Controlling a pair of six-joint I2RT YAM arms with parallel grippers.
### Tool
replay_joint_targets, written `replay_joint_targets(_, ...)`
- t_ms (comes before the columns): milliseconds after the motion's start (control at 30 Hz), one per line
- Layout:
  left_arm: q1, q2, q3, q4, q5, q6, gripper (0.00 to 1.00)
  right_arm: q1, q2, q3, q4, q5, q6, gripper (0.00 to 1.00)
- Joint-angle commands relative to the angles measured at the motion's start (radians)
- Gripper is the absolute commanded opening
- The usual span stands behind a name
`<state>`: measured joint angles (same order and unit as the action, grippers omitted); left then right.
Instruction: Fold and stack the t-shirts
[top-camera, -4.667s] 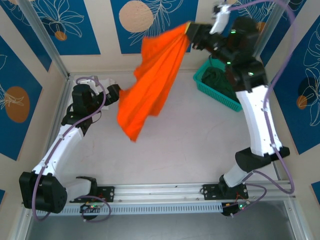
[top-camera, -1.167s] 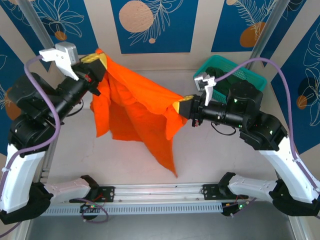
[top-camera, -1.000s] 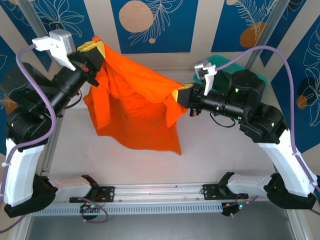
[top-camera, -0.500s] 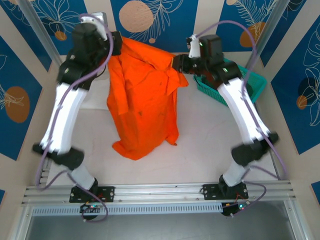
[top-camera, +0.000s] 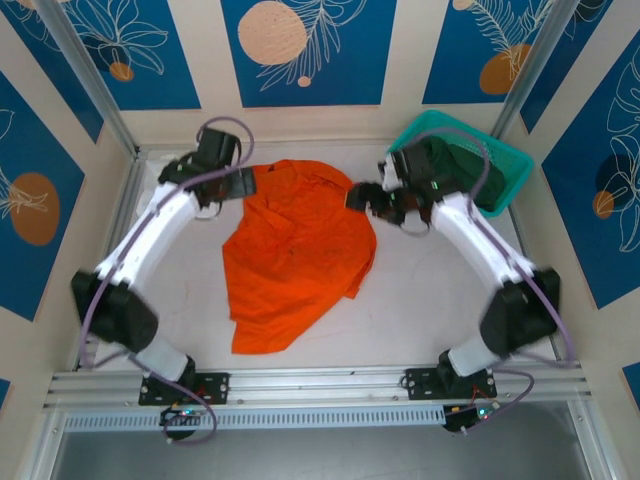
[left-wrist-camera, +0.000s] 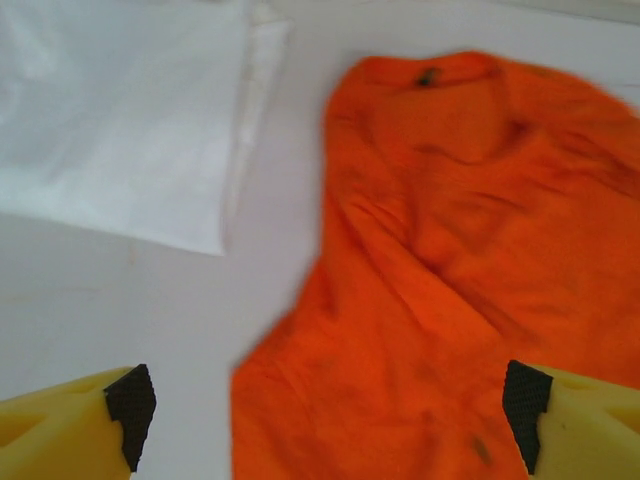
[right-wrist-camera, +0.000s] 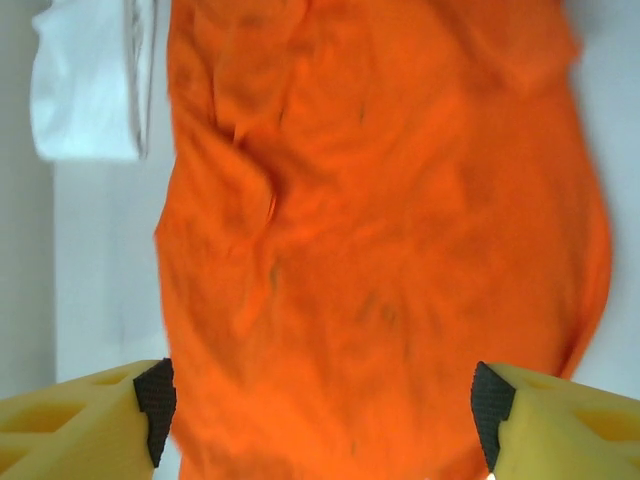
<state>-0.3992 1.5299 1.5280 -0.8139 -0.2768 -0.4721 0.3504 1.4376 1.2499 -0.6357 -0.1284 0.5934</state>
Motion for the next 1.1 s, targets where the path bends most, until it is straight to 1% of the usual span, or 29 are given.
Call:
replay_joint_targets(0,-0.124,-0.090,-0.251,0.109,0.063,-0.049,0.90,0.021,-0.111,-0.283,0.212,-0.060,0.080,0.80)
replay_joint_targets(67,-0.157,-0.138,-0.430,0.168,0.140,-0.105,0.86,0.024,-0.136,-0.389,0.174,-0.068,0.077,0.78)
replay_joint_targets(100,-0.171,-0.163,-0.523,0.206,0.185,-0.121,0.85,0.027,-0.150,-0.442,0.166,-0.070,0.088,0.77)
replay_joint_targets(133,-0.185,-0.186,-0.594,0.218,0.207,-0.133,0.83,0.031,-0.165,-0.494,0.178,-0.085,0.087,0.73)
replay_joint_targets(267,-0.238,-0.297,-0.795,0.270,0.236,-0.185,0.82,0.037,-0.177,-0.618,0.222,-0.064,0.100,0.67)
replay_joint_targets(333,-0.255,-0.323,-0.855,0.283,0.246,-0.200,0.81,0.044,-0.142,-0.622,0.237,-0.078,0.088,0.62)
replay_joint_targets(400,-0.263,-0.334,-0.900,0.291,0.251,-0.229,0.77,0.068,-0.095,-0.596,0.243,-0.076,0.082,0.57)
replay_joint_targets(567,-0.277,-0.393,-1.038,0.389,0.228,-0.334,0.68,0.116,0.036,-0.537,0.250,-0.034,0.075,0.49)
replay_joint_targets(700,-0.282,-0.421,-1.085,0.411,0.203,-0.359,0.66,0.150,0.092,-0.503,0.274,-0.024,0.075,0.48)
replay_joint_targets(733,-0.283,-0.427,-1.094,0.415,0.200,-0.366,0.63,0.160,0.102,-0.495,0.276,-0.011,0.074,0.48)
replay_joint_targets(767,-0.282,-0.431,-1.104,0.423,0.200,-0.370,0.60,0.170,0.115,-0.490,0.279,-0.009,0.074,0.47)
replay_joint_targets(833,-0.284,-0.440,-1.125,0.437,0.200,-0.384,0.51,0.179,0.149,-0.474,0.279,-0.010,0.075,0.37)
replay_joint_targets(933,-0.286,-0.455,-1.155,0.468,0.213,-0.397,0.37,0.178,0.176,-0.438,0.248,0.038,0.060,0.13)
replay_joint_targets(967,-0.286,-0.460,-1.162,0.474,0.217,-0.399,0.31,0.176,0.173,-0.419,0.227,0.064,0.050,0.05)
replay_joint_targets(1000,-0.286,-0.464,-1.167,0.480,0.221,-0.401,0.23,0.173,0.166,-0.399,0.207,0.082,0.040,0.00)
replay_joint_targets(1067,-0.292,-0.477,-1.180,0.498,0.236,-0.415,0.08,0.165,0.133,-0.331,0.140,0.134,0.016,0.00)
